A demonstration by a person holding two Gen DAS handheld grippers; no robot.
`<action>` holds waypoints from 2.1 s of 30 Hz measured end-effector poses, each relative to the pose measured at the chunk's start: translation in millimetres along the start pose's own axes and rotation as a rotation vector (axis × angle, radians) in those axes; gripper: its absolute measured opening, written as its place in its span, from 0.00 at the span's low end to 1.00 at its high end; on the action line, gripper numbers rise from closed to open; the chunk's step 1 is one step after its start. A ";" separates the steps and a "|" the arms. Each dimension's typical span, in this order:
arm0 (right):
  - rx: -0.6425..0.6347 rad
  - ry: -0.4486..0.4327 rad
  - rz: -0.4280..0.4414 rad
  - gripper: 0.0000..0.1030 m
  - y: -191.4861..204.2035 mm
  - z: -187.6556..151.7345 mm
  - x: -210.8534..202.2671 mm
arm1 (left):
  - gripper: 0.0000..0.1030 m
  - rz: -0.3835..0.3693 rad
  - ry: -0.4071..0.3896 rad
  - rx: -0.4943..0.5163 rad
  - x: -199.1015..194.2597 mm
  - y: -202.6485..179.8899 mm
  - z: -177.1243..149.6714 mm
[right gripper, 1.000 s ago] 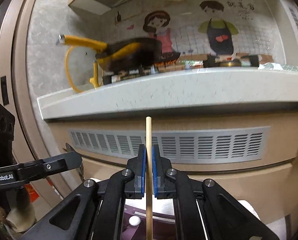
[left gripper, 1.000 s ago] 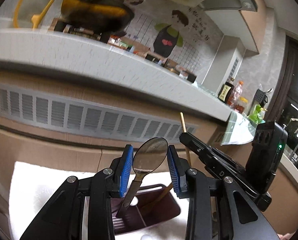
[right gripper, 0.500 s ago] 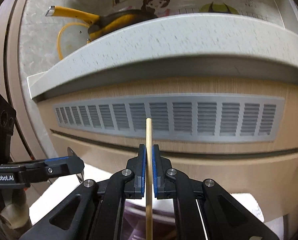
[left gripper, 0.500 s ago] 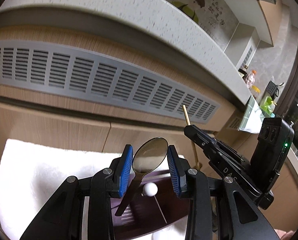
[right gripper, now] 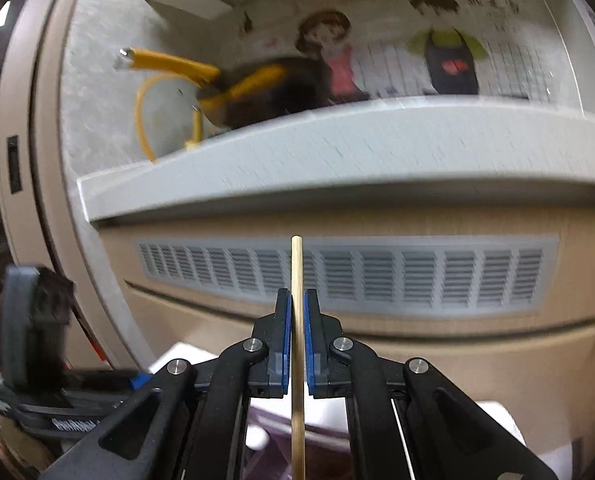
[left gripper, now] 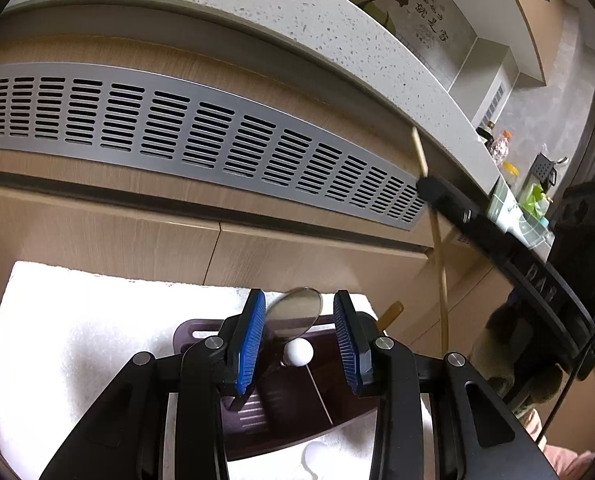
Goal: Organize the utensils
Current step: 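Lift the brown spoon and chopstick into the maroon caddy and open both tools, then grasp a wooden chopstick with the right tool while the left tool grasps the white plastic spoon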
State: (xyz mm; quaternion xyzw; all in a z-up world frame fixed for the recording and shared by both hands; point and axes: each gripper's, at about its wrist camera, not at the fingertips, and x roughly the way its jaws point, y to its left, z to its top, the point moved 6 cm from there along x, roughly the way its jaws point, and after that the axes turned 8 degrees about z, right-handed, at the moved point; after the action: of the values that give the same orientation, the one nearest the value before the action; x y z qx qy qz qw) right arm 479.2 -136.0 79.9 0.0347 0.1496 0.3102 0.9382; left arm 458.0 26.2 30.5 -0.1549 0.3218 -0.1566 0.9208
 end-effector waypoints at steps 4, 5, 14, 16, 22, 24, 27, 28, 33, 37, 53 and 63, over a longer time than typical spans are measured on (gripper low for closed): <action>-0.047 -0.024 0.024 0.06 13.5 8.9 18.1 | 0.37 0.000 -0.021 -0.010 -16.0 5.1 -0.5; -0.056 -0.022 0.026 0.06 15.4 8.2 22.4 | 0.40 0.004 -0.025 -0.009 -19.1 6.6 -0.3; -0.072 0.079 -0.014 0.06 2.5 -34.6 13.7 | 0.48 0.022 -0.029 -0.021 -32.6 20.1 -9.4; -0.056 0.126 -0.036 0.06 -4.2 -47.0 1.2 | 0.48 0.039 -0.018 -0.021 -33.5 21.1 -15.5; -0.024 0.255 -0.082 0.06 -9.8 -84.1 -35.7 | 0.53 0.097 0.034 0.008 -41.7 18.0 -46.2; -0.017 0.296 -0.088 0.06 -7.3 -97.0 -47.0 | 0.53 0.117 0.061 0.023 -44.4 15.8 -63.6; 0.013 0.393 -0.052 0.13 2.7 -125.0 -63.8 | 0.56 0.142 0.103 0.039 -46.5 12.5 -92.0; 0.011 0.426 -0.046 0.16 7.7 -136.2 -68.9 | 0.57 0.156 0.115 0.046 -47.4 11.7 -102.0; 0.042 0.592 0.024 0.16 39.7 -191.7 -80.9 | 0.58 0.211 0.172 0.072 -50.4 9.6 -145.1; 0.059 0.672 0.068 0.16 67.0 -228.5 -79.7 | 0.58 0.237 0.228 0.065 -51.6 15.4 -174.2; 0.187 0.655 -0.031 0.06 57.9 -239.6 -107.8 | 0.58 0.160 0.341 0.238 -37.1 -46.6 -202.0; 0.348 0.576 -0.091 0.06 26.2 -242.7 -144.4 | 0.58 0.308 0.462 0.373 65.7 -81.0 -183.9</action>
State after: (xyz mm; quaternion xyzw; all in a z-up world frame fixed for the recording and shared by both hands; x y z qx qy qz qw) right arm 280.7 -207.2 -109.8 0.0984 0.4607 0.2347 0.8503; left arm 373.7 -106.3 -111.0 0.1064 0.5073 -0.1030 0.8489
